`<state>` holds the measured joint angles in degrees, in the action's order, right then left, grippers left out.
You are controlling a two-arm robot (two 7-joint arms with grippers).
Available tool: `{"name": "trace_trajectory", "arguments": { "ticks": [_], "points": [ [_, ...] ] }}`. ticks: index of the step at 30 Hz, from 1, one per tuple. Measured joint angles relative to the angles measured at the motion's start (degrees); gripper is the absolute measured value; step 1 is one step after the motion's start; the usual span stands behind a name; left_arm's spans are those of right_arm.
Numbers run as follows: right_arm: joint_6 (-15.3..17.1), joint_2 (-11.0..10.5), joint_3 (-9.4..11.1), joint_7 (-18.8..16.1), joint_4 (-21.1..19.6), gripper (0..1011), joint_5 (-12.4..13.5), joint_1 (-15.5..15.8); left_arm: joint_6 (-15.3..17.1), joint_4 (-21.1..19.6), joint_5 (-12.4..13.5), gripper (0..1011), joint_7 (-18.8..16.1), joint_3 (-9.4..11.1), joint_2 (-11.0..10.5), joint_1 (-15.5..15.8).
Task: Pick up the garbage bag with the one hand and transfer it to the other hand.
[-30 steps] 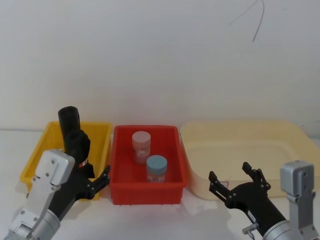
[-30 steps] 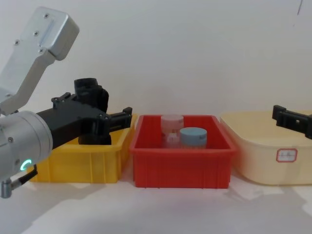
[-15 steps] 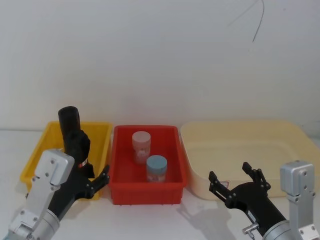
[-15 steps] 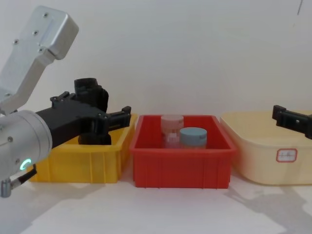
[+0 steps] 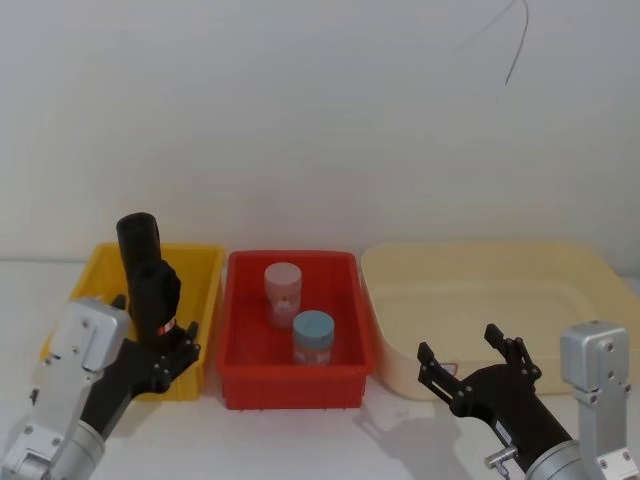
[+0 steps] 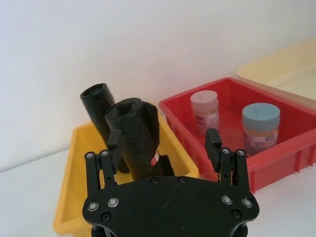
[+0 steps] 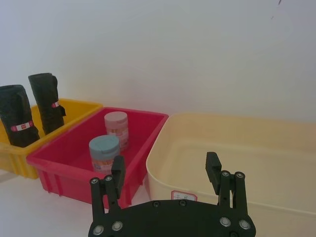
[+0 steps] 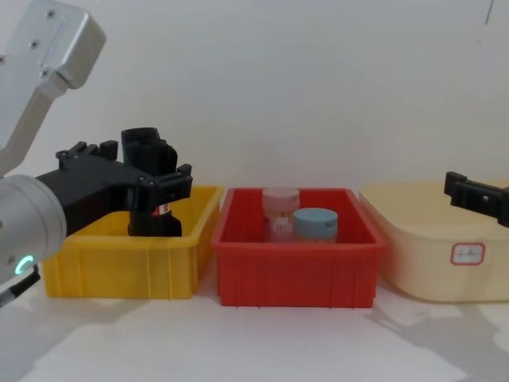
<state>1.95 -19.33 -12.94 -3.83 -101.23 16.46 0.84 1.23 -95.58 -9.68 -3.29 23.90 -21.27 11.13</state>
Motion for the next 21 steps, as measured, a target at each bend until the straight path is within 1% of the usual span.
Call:
{"name": "trace_trajectory", "arguments": {
  "ticks": [7,11,17,21],
  "points": [
    [0.0,0.0,0.0,0.0,0.0,1001,0.0,0.0,0.64,-0.03,0.22,1001,-0.98,-1.04,0.31,-0.53],
    [0.0,0.0,0.0,0.0,0.0,1001,0.0,0.0,0.95,0.76,0.21,1001,-1.27,-1.64,0.63,-0.46],
    [0.0,0.0,0.0,0.0,0.0,1000,0.0,0.0,1.06,2.74,0.02,1001,-1.4,-2.45,1.35,0.34],
    [0.0,0.0,0.0,0.0,0.0,1000,0.0,0.0,1.02,4.81,-0.18,1001,-1.33,-2.96,2.04,1.47]
  ]
}}
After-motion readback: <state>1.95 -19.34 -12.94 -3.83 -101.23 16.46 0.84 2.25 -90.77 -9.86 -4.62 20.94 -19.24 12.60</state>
